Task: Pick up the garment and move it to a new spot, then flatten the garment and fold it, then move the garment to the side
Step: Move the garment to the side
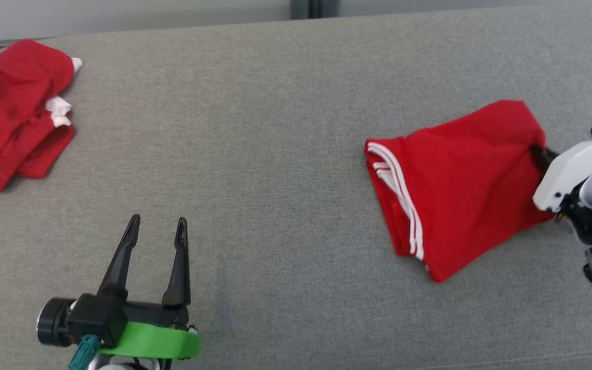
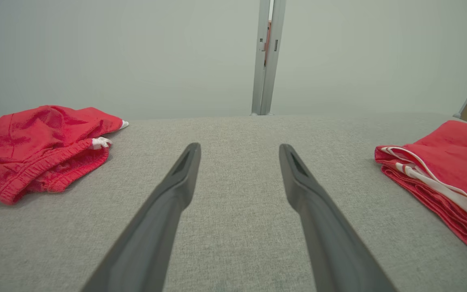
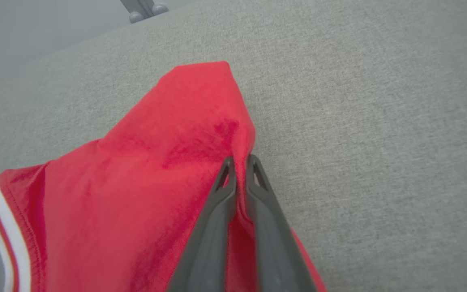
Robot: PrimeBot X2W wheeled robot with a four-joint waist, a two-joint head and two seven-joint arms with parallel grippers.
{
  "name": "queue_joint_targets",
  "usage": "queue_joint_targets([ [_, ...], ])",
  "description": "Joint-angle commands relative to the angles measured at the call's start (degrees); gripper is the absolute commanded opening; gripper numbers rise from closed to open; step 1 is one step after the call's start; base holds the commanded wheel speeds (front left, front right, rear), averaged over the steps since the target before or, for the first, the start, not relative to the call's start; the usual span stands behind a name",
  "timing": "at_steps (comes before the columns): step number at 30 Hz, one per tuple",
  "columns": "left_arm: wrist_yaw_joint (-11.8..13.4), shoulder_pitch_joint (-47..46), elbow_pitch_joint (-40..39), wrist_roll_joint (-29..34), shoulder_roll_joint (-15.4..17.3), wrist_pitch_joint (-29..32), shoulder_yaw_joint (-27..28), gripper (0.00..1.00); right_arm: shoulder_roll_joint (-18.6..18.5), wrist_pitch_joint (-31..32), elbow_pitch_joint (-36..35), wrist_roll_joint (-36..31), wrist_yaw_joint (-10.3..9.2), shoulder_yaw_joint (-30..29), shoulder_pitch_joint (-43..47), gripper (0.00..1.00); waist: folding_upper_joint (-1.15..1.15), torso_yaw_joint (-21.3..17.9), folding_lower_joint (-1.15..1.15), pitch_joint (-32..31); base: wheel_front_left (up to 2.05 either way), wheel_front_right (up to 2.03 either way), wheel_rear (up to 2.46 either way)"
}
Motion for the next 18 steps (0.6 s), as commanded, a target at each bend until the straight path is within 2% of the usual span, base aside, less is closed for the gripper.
queue_joint_targets([
  [1, -0.4, -2.2, -0.5, 1.1, 0.4, 0.0, -0.4, 1.0, -0.5, -1.3, 0.7, -1.1, -0.08, -1.3, -2.6, 0.0, 0.0, -5.5, 0.0, 7.2, 0.0, 0.0, 0.0],
  [4, -0.8, -5.2, -1.3, 2.2, 1.9, 0.0, -1.6, 1.0, -2.1, -3.4, 3.1, -4.2, -0.09, -5.3, -7.3, 0.0, 0.0, -6.9, 0.0, 12.0, 0.0, 0.0, 0.0],
  [8, -0.8, -8.3, -2.8, 2.4, 3.7, 0.0, -2.9, 1.0, -5.6, -5.5, 6.7, -8.6, -0.09, -11.5, -13.2, 0.0, 0.0, -6.7, 0.0, 16.5, 0.0, 0.0, 0.0],
  [14, -0.8, -8.4, -5.0, 2.1, 5.7, 0.0, -2.4, 1.0, -11.4, -7.5, 11.9, -17.0, -0.09, -20.1, -20.0, 0.0, 0.0, -4.5, 0.0, 19.7, 0.0, 0.0, 0.0],
  [18, -0.8, -6.9, -5.6, 2.0, 6.4, 0.0, -1.2, 1.0, -13.7, -7.9, 15.1, -22.0, -0.09, -24.4, -23.4, 0.0, 0.0, -3.0, 0.0, 20.4, 0.0, 0.0, 0.0],
])
